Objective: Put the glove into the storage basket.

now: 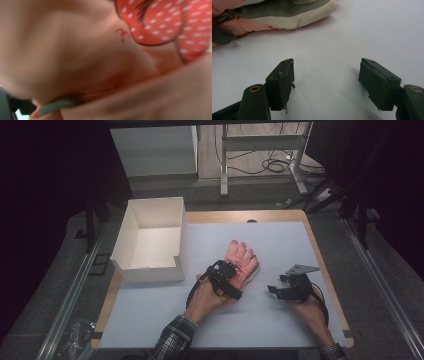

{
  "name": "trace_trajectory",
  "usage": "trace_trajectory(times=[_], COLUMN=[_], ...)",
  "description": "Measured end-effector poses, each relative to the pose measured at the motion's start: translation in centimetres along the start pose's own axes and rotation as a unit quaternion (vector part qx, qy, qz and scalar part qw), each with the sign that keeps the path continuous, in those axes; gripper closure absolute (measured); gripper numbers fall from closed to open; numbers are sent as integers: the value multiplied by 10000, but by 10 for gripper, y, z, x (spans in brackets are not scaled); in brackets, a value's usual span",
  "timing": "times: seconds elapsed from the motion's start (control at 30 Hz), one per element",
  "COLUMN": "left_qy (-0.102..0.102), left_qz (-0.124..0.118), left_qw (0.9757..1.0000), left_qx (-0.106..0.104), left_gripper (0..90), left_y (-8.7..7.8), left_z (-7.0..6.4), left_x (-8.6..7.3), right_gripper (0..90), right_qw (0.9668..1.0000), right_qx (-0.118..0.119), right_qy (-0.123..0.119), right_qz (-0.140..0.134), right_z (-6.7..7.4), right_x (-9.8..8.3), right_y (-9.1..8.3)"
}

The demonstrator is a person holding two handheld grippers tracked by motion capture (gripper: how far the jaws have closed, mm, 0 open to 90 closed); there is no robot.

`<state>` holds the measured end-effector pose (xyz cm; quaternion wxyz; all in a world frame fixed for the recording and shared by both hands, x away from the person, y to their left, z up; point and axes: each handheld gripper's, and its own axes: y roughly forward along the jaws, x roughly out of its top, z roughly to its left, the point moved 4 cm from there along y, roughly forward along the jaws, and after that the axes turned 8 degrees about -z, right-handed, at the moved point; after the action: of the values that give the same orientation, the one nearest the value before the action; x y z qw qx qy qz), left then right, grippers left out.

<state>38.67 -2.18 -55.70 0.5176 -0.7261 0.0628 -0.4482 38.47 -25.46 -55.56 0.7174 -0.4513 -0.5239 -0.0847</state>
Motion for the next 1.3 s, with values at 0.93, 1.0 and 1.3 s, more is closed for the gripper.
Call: trace_trajectory(times=[0.93,1.0,1.3], left_qy=[108,58,-70], left_qz=[-311,-326,-371], left_qw=[9994,9994,9991], left_qx=[-40,-29,172], left_gripper=[389,387,381], left_y=[-45,-53,-84], left_z=[19,23,41], left_x=[16,21,45], right_gripper=[255,255,255], right_qw=[9989,9989,9989], right_qx=[-243,-239,-235], right_qy=[-395,-383,-389], right_qz=[120,124,122], right_z=[6,6,6], right_x=[-1,-1,-1], right_y=[3,2,3])
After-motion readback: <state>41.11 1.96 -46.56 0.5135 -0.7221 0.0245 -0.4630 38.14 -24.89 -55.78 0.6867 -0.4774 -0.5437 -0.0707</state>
